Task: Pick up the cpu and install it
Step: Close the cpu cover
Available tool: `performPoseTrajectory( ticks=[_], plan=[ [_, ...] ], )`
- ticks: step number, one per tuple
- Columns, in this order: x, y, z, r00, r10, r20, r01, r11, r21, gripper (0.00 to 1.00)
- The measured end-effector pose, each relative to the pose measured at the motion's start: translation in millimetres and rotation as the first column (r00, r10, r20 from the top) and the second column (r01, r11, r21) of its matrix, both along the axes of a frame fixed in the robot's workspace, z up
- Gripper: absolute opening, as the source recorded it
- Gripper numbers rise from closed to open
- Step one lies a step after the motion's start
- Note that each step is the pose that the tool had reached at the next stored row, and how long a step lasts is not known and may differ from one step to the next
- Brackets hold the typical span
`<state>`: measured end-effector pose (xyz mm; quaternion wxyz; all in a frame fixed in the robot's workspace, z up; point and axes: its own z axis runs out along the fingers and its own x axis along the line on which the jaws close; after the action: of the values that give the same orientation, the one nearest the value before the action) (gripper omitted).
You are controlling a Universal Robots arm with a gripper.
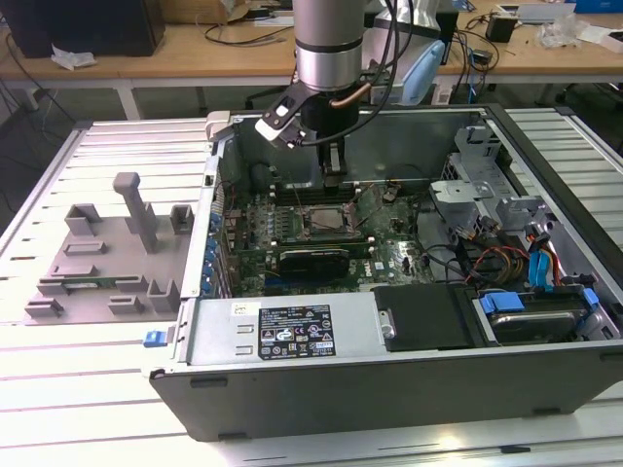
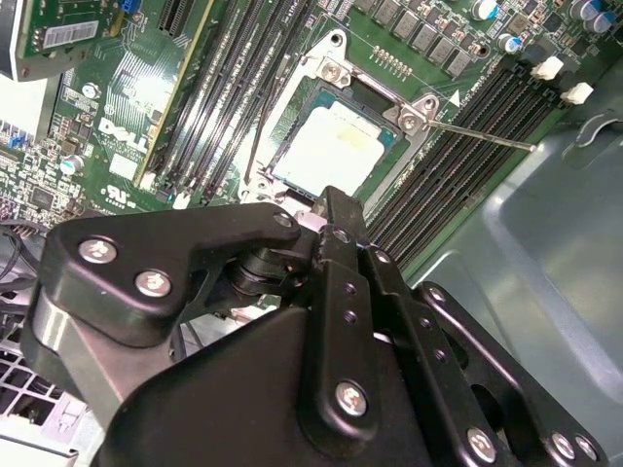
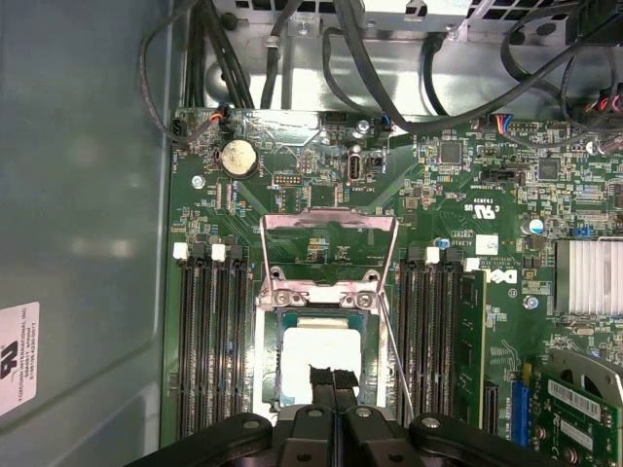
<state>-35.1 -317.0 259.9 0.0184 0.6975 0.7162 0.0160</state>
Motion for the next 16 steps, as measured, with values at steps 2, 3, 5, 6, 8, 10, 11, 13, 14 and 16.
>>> performPoseTrajectory(
  ticks=[2,3,5,6,8,10,11,13,14,16],
  plan=[
    [0.0,-0.1,0.4,1.0000,0.000,-0.0002,0.000,1.0000,-0.0003,0.11],
    [0.0,-0.1,1.1,1.0000,0.000,-0.0003,0.000,1.0000,-0.0005,0.11],
    [0.0,0.0,3.7,1.0000,0.000,-0.0001,0.000,1.0000,-0.0001,0.11],
    [0.0,0.0,6.1,1.0000,0.000,0.0000,0.000,1.0000,-0.0001,0.11],
    [0.0,0.0,9.4,1.0000,0.000,0.0000,0.000,1.0000,0.0000,0.11],
    [0.0,0.0,11.9,1.0000,0.000,0.0001,0.000,1.0000,0.0001,0.11],
    [0.0,0.0,11.9,1.0000,0.000,0.0001,0.000,1.0000,0.0002,0.11],
    [0.0,0.0,12.1,1.0000,0.000,0.0000,0.000,1.0000,-0.0001,0.11],
    [0.4,0.0,12.1,1.0000,0.000,-0.0001,0.000,1.0000,-0.0001,0.11],
    [3.2,0.0,12.1,1.0000,0.000,-0.0001,0.000,1.0000,-0.0001,0.11]
  ],
)
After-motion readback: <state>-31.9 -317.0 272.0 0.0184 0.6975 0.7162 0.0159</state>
